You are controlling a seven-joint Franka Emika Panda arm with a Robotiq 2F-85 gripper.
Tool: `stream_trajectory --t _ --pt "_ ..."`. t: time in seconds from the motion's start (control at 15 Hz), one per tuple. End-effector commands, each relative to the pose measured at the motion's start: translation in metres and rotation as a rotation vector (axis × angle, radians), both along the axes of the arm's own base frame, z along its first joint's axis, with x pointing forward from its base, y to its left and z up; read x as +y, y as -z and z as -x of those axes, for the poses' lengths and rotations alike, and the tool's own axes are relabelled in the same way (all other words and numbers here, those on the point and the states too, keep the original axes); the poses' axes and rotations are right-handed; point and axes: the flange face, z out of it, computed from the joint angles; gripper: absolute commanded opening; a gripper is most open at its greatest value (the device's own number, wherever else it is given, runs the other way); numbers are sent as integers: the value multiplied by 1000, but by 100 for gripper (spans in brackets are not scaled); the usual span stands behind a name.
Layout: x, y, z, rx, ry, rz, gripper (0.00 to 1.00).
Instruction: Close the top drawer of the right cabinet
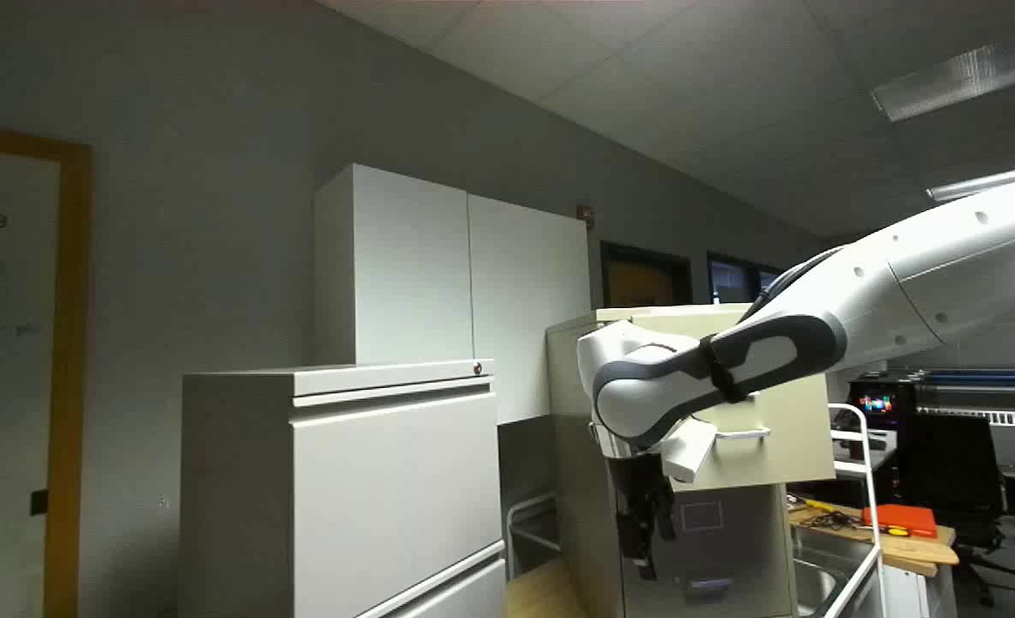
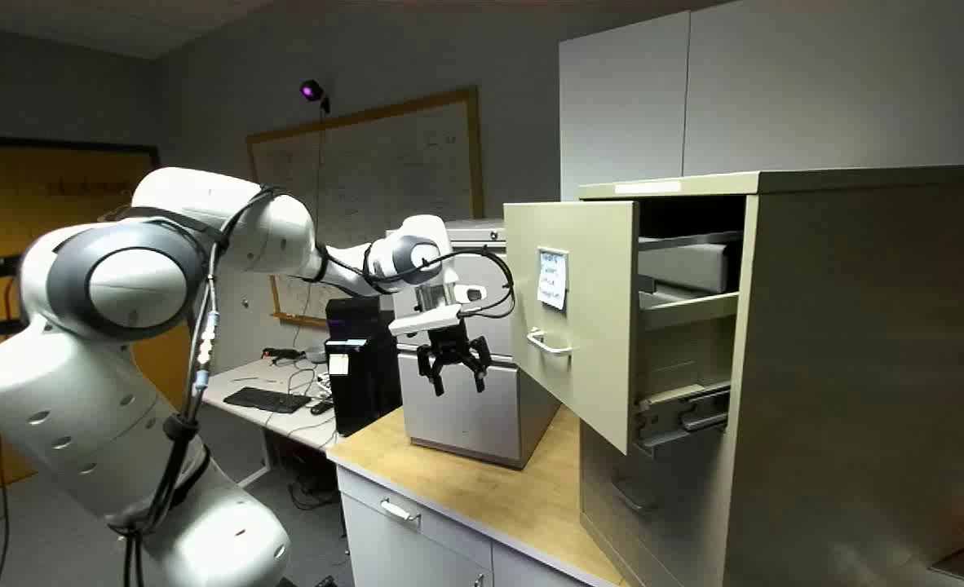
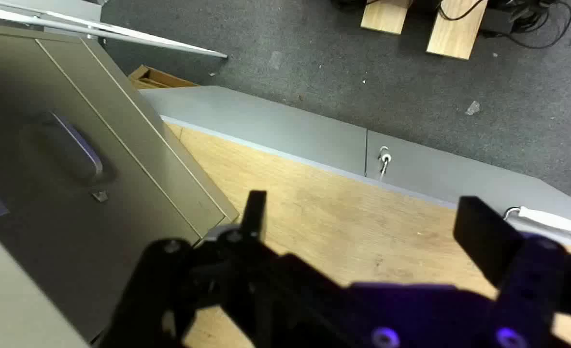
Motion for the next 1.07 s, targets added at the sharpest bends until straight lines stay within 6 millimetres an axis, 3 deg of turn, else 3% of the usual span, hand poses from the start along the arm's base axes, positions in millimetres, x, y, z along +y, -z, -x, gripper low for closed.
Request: stream_trajectory --t 0.0,0.67,0.73,0.8,1.0 --pt "0 -1 -1 -2 0 0 100" --pt "-2 -6 -5 -60 47 59 100" --pt "-2 -11 -4 -94 67 84 75" --pt "-3 -16 -4 -125 84 104 75" --pt "-2 -37 4 -255 153 173 52"
